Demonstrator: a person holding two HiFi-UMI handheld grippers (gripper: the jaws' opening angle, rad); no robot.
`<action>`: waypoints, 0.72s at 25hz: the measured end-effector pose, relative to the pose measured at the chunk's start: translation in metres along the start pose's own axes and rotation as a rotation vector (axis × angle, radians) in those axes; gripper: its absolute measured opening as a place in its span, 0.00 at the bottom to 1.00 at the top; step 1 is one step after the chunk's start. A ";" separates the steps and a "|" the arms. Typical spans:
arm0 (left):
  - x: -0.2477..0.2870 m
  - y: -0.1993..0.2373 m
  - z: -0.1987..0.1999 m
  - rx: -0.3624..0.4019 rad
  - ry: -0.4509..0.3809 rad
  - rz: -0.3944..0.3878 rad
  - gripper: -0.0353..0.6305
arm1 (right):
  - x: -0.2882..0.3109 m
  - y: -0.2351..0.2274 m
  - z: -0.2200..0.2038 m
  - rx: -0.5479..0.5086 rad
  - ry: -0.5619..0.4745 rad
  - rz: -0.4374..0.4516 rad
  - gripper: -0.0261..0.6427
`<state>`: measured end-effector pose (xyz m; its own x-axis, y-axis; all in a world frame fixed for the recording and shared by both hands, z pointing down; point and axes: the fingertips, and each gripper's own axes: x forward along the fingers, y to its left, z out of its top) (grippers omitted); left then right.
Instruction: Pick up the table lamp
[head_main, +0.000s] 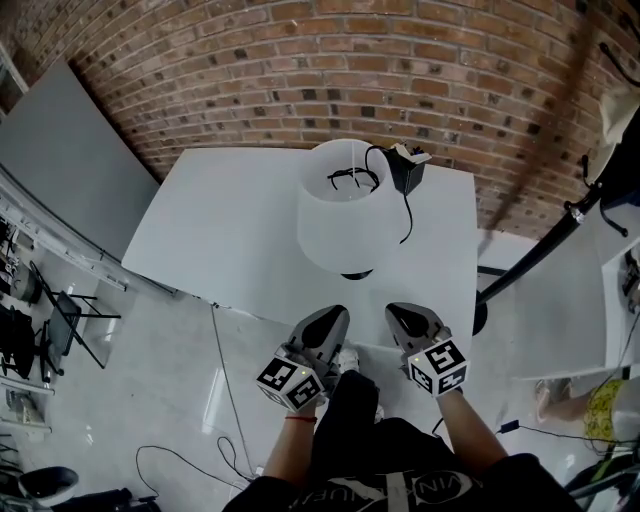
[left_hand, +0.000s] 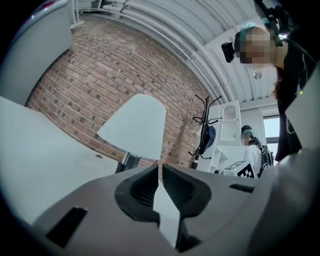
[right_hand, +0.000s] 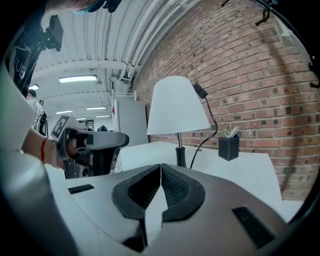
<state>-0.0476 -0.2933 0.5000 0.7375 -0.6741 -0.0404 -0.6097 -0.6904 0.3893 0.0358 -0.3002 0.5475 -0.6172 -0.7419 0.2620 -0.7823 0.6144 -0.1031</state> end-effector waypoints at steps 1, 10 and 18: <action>0.006 0.001 -0.001 -0.010 -0.003 -0.020 0.07 | 0.004 -0.003 0.000 -0.002 0.003 -0.003 0.04; 0.054 0.020 -0.006 -0.194 -0.052 -0.207 0.18 | 0.034 -0.030 -0.006 -0.018 0.041 -0.017 0.04; 0.074 0.029 0.013 -0.241 -0.197 -0.331 0.19 | 0.054 -0.051 -0.023 -0.009 0.057 -0.027 0.04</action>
<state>-0.0144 -0.3666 0.4964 0.7978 -0.4808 -0.3639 -0.2482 -0.8119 0.5284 0.0447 -0.3653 0.5887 -0.5898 -0.7420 0.3188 -0.7976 0.5969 -0.0864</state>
